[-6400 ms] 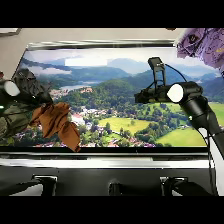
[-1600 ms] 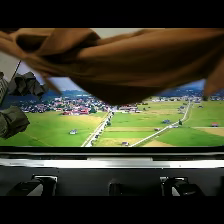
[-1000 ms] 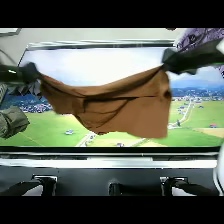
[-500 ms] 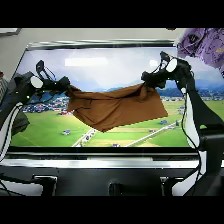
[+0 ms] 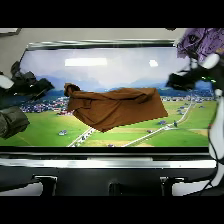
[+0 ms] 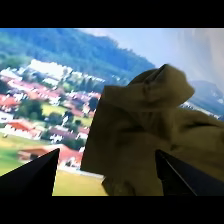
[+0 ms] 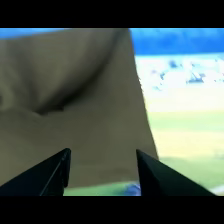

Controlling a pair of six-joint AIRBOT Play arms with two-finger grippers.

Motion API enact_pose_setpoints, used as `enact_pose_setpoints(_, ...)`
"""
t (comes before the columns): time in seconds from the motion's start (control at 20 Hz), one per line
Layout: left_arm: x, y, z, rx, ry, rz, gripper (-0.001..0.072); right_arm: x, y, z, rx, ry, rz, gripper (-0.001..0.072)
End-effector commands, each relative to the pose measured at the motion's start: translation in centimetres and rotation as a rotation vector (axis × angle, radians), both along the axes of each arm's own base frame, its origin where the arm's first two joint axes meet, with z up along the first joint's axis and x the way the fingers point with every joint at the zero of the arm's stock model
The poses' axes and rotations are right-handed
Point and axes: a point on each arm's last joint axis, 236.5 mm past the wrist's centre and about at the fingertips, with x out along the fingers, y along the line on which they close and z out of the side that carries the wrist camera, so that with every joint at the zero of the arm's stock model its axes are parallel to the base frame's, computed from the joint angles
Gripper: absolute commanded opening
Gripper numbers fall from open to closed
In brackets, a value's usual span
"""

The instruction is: Fold the clothes and pants, and hang the long-sleeved shirts on hangers.

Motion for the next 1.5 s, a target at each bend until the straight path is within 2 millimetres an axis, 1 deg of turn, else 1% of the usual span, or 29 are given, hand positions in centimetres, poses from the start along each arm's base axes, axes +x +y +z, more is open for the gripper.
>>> enact_pose_setpoints(0.0, -5.9, 1.0, -0.8, -0.031, 0.066, 0.028, 0.0720, -6.3, -3.5, -3.3, 0.138, 0.133, -0.072, 0.0480)
enact_pose_setpoints(0.05, -7.1, 0.6, -1.6, -0.038, 0.087, 0.025, 0.0720, -7.0, -3.5, -4.7, 0.203, 0.146, -0.097, 0.0479)
enact_pose_setpoints(0.15, -8.1, -0.3, -2.8, -0.044, 0.119, 0.008, 0.0720, -7.8, -3.0, -6.9, 0.272, 0.157, -0.107, 0.0479)
enact_pose_setpoints(0.25, -8.1, -0.7, -2.9, -0.044, 0.122, 0.000, 0.0720, -8.1, -2.8, -9.0, 0.277, 0.171, -0.106, 0.0479)
enact_pose_setpoints(0.4, -7.8, -0.7, -2.8, -0.041, 0.113, 0.002, 0.0720, -7.9, -2.7, -11.7, 0.299, 0.196, -0.109, 0.0480)
enact_pose_setpoints(0.45, -7.9, -0.7, -2.8, -0.042, 0.113, 0.001, 0.0720, -7.6, -2.5, -12.3, 0.317, 0.193, -0.113, 0.0480)
enact_pose_setpoints(0.6, -7.9, -1.1, -2.7, -0.063, 0.113, 0.002, 0.0720, -6.5, -1.0, -13.4, 0.411, 0.184, -0.116, 0.0480)
enact_pose_setpoints(0.75, -8.0, -3.0, -2.0, -0.170, 0.130, 0.012, 0.0720, -6.6, -0.1, -14.6, 0.473, 0.217, -0.123, 0.0480)
enact_pose_setpoints(0.9, -8.7, -3.4, -2.8, -0.189, 0.171, 0.013, 0.0720, -6.8, 1.1, -14.9, 0.542, 0.241, -0.118, 0.0476)
enact_pose_setpoints(0.95, -8.9, -3.4, -3.4, -0.190, 0.180, 0.017, 0.0720, -6.7, 1.2, -14.8, 0.550, 0.239, -0.122, 0.0415)
enact_pose_setpoints(1.0, -9.2, -3.6, -4.0, -0.194, 0.191, 0.015, 0.0720, -6.6, 1.3, -14.7, 0.557, 0.230, -0.122, 0.0263)
enact_pose_setpoints(1.05, -9.4, -4.3, -4.7, -0.204, 0.184, -0.012, 0.0720, -6.3, 1.5, -14.3, 0.573, 0.211, -0.108, 0.0131)
enact_pose_setpoints(1.1, -9.4, -5.3, -5.2, -0.226, 0.169, -0.035, 0.0720, -6.0, 1.7, -14.0, 0.584, 0.197, -0.106, 0.0029)
enact_pose_setpoints(1.3, -8.6, -9.9, -7.6, -0.337, 0.128, -0.091, 0.0720, -5.0, 2.1, -12.3, 0.620, 0.150, -0.117, 0.0026)
enact_pose_setpoints(1.45, -8.6, -13.7, -9.6, -0.382, 0.158, -0.149, 0.0720, -5.0, 2.1, -10.8, 0.609, 0.124, -0.098, 0.0025)
